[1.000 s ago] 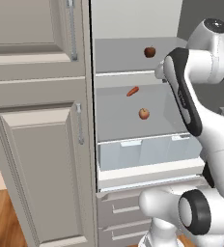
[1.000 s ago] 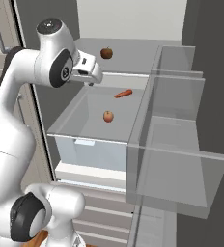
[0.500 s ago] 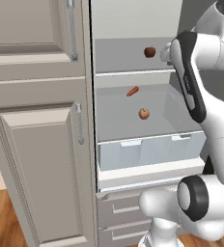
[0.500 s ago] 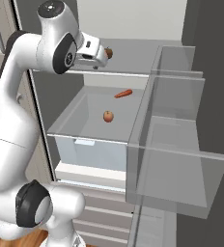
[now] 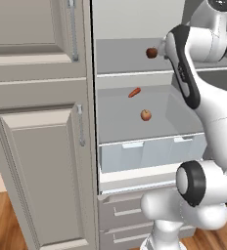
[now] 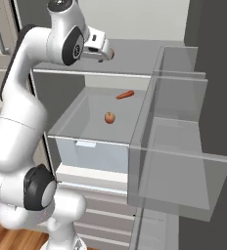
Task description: Pick up the peach and apple from the fridge and place one fruit on each plate on the dining counter.
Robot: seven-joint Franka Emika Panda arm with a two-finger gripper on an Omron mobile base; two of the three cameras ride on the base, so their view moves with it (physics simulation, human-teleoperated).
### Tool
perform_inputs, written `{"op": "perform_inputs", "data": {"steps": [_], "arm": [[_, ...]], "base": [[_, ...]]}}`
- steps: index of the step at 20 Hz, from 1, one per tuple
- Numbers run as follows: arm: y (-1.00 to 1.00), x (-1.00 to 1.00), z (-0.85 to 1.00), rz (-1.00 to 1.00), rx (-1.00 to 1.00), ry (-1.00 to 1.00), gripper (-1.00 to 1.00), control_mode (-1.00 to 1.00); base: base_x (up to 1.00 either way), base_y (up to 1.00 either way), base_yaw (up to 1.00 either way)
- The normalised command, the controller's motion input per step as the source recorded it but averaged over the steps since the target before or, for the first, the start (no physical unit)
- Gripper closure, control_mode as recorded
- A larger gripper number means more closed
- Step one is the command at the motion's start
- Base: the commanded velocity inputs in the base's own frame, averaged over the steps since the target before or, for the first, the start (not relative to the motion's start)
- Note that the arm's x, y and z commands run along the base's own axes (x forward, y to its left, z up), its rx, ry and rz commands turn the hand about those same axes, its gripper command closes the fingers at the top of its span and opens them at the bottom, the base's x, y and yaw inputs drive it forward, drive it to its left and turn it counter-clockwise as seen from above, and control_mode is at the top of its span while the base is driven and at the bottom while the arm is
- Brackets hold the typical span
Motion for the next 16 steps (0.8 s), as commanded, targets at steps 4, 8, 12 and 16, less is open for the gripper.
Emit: {"op": "perform_inputs", "data": {"steps": [4,8,12,16], "arm": [[0.0,0.38,0.0,0.0,0.0,0.0,-1.0,-1.0],[0.0,0.37,0.0,0.0,0.0,0.0,-1.0,-1.0],[0.04,0.41,-0.01,0.0,0.0,0.0,-1.0,-1.0],[0.03,0.36,-0.1,0.0,0.0,0.0,-1.0,-1.0]], "base": [[0.0,0.0,0.0],[0.0,0.0,0.0],[0.0,0.0,0.0],[0.0,0.0,0.0]]}}
